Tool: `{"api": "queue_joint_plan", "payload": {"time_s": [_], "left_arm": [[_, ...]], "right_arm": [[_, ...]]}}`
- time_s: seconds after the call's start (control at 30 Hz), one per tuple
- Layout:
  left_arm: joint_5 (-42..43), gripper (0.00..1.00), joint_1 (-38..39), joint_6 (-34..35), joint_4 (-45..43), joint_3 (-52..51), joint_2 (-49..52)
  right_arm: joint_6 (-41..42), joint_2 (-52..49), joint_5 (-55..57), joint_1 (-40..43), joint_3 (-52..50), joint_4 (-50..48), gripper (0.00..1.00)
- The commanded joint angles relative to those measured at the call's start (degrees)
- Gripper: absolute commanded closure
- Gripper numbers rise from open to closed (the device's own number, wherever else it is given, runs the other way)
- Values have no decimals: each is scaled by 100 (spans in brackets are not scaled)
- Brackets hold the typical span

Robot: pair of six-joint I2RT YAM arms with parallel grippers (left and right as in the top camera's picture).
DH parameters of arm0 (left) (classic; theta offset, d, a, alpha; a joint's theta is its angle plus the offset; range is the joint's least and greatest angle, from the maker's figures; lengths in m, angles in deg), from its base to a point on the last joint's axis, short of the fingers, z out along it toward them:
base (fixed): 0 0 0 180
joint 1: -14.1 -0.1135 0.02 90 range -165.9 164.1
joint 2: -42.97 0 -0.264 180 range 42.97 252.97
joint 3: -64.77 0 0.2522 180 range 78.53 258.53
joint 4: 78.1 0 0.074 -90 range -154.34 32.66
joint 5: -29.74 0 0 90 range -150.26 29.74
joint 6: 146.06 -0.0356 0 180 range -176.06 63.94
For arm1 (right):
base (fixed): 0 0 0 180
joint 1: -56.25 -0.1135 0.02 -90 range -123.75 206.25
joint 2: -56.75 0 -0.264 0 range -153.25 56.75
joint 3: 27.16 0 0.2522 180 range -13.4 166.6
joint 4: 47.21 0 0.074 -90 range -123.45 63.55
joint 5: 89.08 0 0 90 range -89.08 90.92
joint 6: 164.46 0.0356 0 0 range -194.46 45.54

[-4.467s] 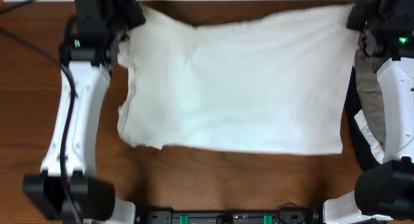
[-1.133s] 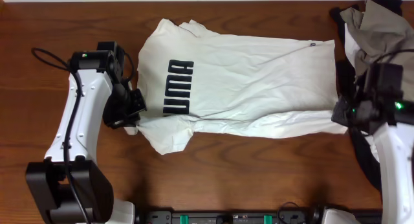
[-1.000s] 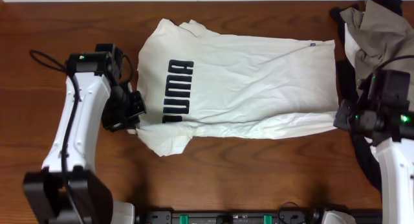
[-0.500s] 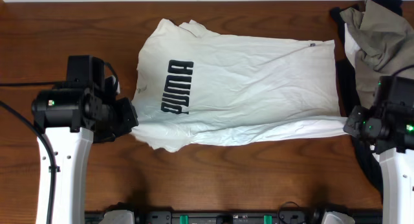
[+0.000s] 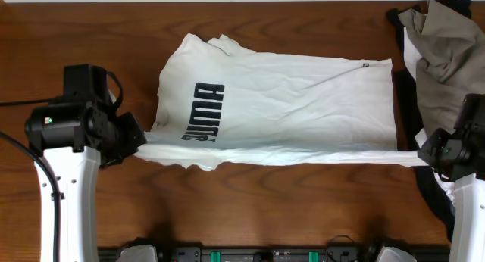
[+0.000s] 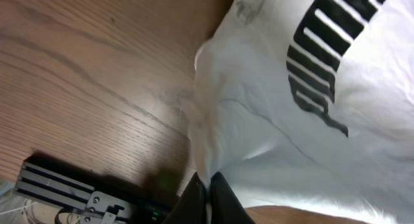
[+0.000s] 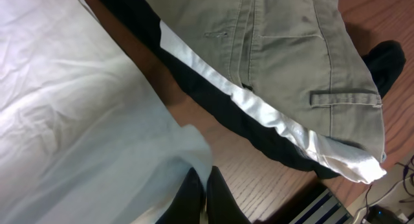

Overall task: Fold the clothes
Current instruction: 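Lift the near hem with both grippers and fold it toward the far edge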

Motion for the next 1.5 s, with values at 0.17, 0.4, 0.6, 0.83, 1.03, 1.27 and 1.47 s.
{"api": "queue_joint_plan", "payload": {"time_s": [0.17, 0.4, 0.6, 0.83, 1.03, 1.27, 1.47], "left_arm": [[-192, 94, -83, 129, -219, 0, 7], [-170, 94, -83, 229, -378, 0, 76], [-170, 94, -81, 229, -468, 0, 306], [-164, 94, -76, 229, -566, 0, 756], [-149, 94, -76, 229, -780, 0, 1106], [-151, 94, -76, 229, -1108, 0, 1342], [-149, 94, -76, 232, -1305, 0, 1390]], "right_arm": [[70, -234, 149, 68, 85, -273, 99], [52, -870, -129, 66, 85, -424, 99], [50, -1178, -164, 66, 85, -629, 99], [50, -1390, -186, 55, 85, -813, 99], [50, -1624, -308, 55, 83, -979, 99], [50, -1939, -422, 50, 79, -1134, 99], [50, -2116, -474, 48, 79, -1305, 99]]}}
